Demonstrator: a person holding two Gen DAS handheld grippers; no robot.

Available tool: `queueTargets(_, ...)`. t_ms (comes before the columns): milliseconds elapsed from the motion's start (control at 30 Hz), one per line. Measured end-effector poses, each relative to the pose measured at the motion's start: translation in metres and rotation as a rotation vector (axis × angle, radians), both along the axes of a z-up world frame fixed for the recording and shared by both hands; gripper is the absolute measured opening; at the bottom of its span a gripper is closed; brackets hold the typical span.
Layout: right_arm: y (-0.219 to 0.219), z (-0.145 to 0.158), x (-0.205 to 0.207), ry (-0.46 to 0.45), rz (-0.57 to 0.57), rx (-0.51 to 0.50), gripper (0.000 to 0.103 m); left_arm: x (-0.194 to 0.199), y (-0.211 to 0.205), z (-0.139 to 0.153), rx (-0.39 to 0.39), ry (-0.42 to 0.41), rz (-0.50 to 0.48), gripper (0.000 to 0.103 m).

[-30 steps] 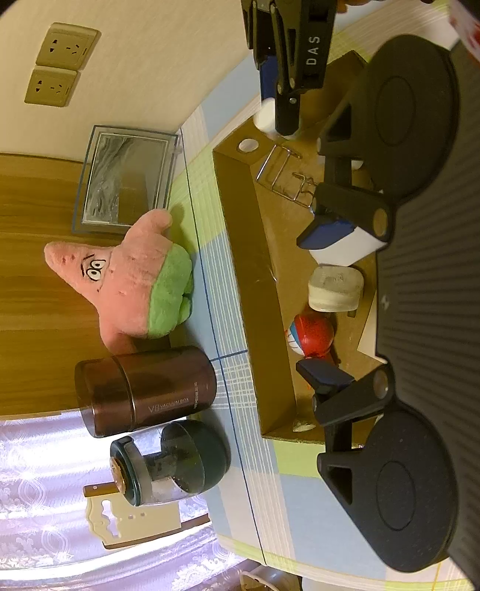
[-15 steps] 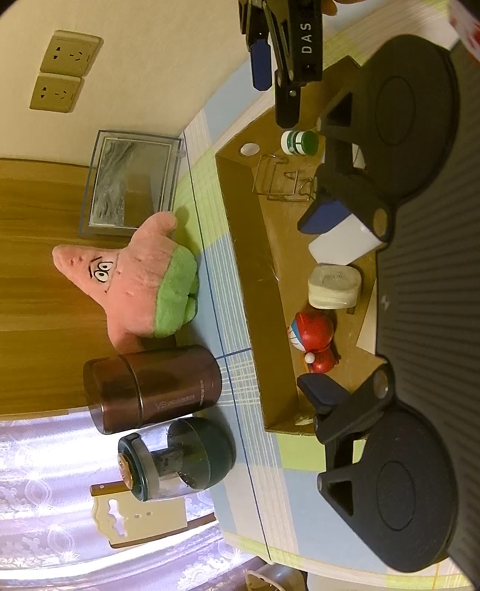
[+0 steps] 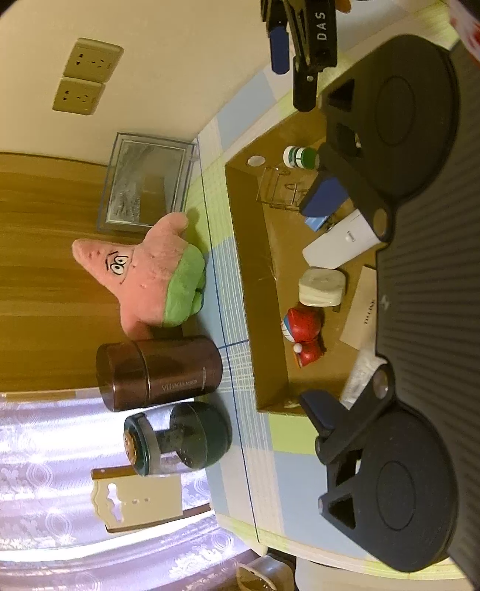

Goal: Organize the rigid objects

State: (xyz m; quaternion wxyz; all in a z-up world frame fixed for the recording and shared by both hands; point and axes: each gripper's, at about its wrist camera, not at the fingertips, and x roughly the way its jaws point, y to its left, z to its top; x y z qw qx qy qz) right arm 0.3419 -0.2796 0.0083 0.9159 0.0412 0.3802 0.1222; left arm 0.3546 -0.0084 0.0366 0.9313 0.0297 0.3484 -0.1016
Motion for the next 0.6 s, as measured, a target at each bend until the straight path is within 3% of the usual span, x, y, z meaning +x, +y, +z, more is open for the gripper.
queueTargets(600,0.001,0.025,-0.091,-0.019,-0.030,0.053,0.077,-0.107,0.014,0.034,-0.091,-0.053,0.061,0.099)
